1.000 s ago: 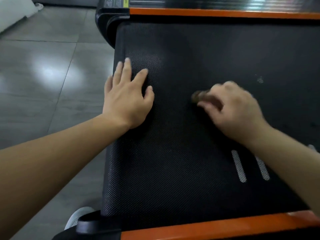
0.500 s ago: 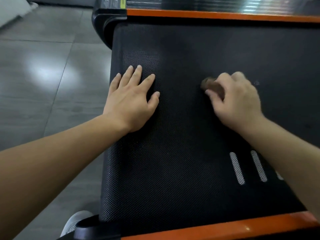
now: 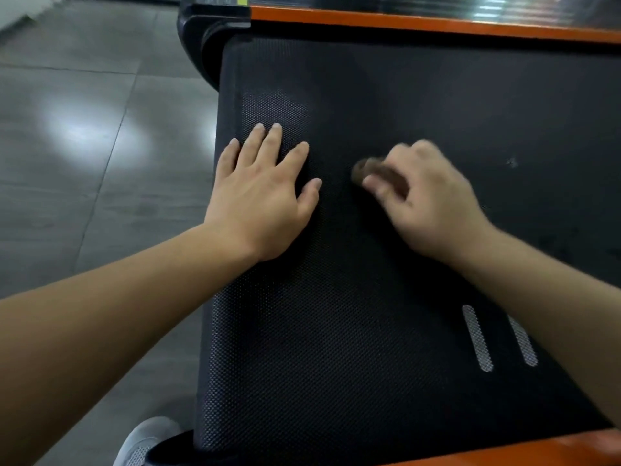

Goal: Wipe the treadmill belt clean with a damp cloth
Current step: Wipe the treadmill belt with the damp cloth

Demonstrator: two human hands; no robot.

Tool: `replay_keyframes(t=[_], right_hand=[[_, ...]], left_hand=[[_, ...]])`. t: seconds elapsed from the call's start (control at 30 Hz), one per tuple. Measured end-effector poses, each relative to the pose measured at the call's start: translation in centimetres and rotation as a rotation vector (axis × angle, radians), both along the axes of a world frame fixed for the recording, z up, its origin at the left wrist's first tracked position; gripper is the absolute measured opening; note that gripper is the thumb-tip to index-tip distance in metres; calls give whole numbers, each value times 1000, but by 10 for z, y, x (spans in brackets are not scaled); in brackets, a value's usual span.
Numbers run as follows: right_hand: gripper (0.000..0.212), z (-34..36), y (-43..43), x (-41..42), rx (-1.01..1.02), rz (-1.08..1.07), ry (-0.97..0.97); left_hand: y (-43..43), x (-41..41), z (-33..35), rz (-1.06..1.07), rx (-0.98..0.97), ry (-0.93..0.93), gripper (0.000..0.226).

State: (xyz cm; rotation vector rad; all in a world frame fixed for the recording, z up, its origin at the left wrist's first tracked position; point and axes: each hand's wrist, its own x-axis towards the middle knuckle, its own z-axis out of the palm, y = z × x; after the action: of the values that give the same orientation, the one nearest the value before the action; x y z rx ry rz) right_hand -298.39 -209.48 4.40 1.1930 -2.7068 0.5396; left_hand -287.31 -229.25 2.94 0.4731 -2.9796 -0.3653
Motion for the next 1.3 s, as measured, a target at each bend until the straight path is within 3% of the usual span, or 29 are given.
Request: replay_keyframes(t=[0.1,0.27,0.37,0.43,0.5,0.67,0.73,0.87,1.03,1.13,1.23,1.3], right_hand=[[41,5,3,-15,71,75,58],[34,13,-17,-106,84,-436,-28],[30,7,-27,-81,89,-235,-2],[26,6,-21,-58,70,8,-63],[24,11,-17,-68,80,112,-109],[29,22,-44,-141,154,-310,35],[30,16,-57,-125,176,-235,88],[25,12,-52,-112,88,31,-60],[31,21,-79,-175,87,-382,-40],[32,9,-100,-148,98,-220,25],[26,6,-94,-136,16,35,-85],[26,13,-95,-160,9,-37,-87]], left_hand=[[1,0,3,0,-1,-14,61],[2,-23,11,-4,75,-16,56],[7,-46,12,53,127,-62,66],[12,-50,6,41,37,-80,69],[14,-50,2,36,-18,-73,71],[17,-50,5,26,-25,-79,72],[17,-50,5,23,-33,-81,72],[17,-50,4,23,-36,-80,72],[18,-51,3,21,-27,-66,72],[18,-51,2,26,-42,-60,73],[18,-51,2,25,-36,-64,73],[17,-51,2,23,-25,-62,73]])
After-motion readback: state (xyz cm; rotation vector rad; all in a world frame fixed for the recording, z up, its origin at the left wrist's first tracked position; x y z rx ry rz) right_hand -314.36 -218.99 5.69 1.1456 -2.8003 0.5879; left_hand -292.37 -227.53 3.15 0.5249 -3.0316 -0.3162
